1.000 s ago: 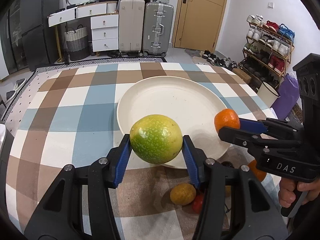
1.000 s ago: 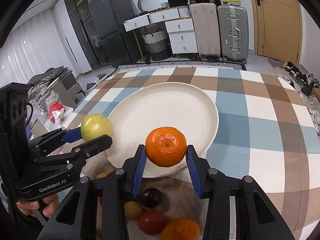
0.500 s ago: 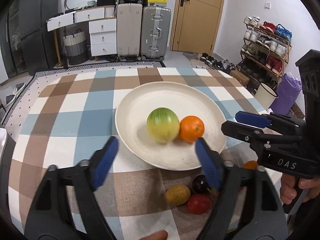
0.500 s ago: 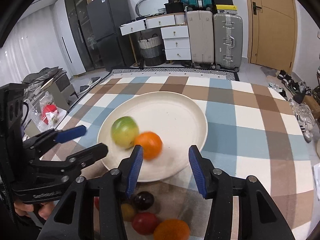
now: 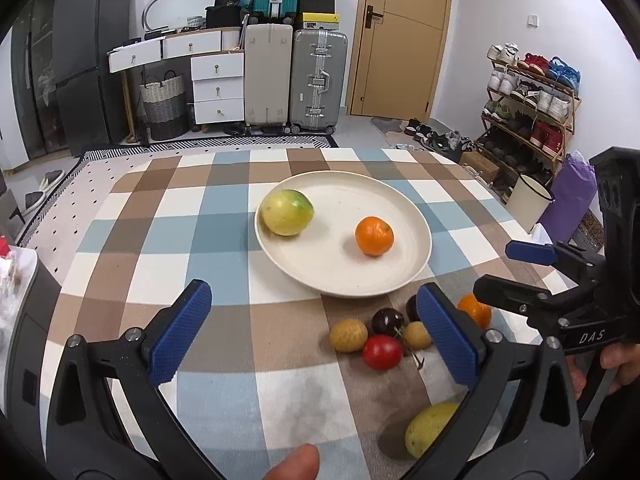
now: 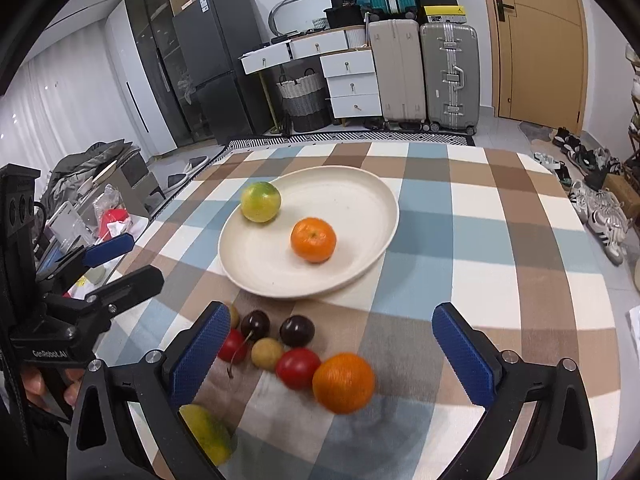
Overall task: Organize fruits
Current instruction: 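Grasp the large yellow fruit with the left tool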
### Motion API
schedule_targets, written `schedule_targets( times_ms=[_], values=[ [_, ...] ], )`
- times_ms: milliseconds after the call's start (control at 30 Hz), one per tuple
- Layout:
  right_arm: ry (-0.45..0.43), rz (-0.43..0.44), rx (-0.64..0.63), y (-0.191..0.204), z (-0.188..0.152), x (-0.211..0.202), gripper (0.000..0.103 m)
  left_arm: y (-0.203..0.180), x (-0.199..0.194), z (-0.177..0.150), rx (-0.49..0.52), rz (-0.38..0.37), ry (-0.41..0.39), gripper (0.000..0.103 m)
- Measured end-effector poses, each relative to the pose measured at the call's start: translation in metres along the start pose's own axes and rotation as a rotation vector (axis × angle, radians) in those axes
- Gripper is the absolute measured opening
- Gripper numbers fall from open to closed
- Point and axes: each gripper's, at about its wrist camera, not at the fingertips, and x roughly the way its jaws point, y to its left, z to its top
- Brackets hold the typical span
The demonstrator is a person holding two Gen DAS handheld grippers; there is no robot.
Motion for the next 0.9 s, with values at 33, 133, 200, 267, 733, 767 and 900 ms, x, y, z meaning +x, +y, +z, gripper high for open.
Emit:
schedule_targets(
  times_ms=[33, 133, 200, 267, 733, 767, 900],
  values=[
    [0.001, 0.000, -0.001, 0.000, -0.003, -0.002, 0.103, 0.001, -0.004, -0.003, -0.010, -0.004, 0.002, 0.102],
    [0.012, -0.006, -0.011, 0.001, -0.010, -0.007, 0.103, 0.003, -0.013, -0.009, -0.045, -0.019, 0.008, 0.102],
    [0.010, -0.010, -0.020, 0.002, -0.015, -0.012, 0.103, 0.003, -0.020, -0.013, -0.051, -0.018, 0.005, 0.102],
    [0.011, -0.010, -0.022, 0.002, -0.020, -0.016, 0.103, 0.002, -0.023, -0.016, -0.043, -0.002, 0.003, 0.102],
    [0.034, -0.007, -0.019, -0.006, -0.043, -0.025, 0.103, -0.011, -0.036, -0.042, -0.031, 0.018, 0.009, 0.102],
    [0.037, -0.005, -0.016, -0.006, -0.044, -0.025, 0.103, -0.012, -0.035, -0.044, -0.031, 0.010, 0.018, 0.102],
    [0.060, 0.003, -0.025, -0.007, -0.052, -0.023, 0.103, -0.022, -0.034, -0.051, -0.002, -0.014, 0.051, 0.102]
  ],
)
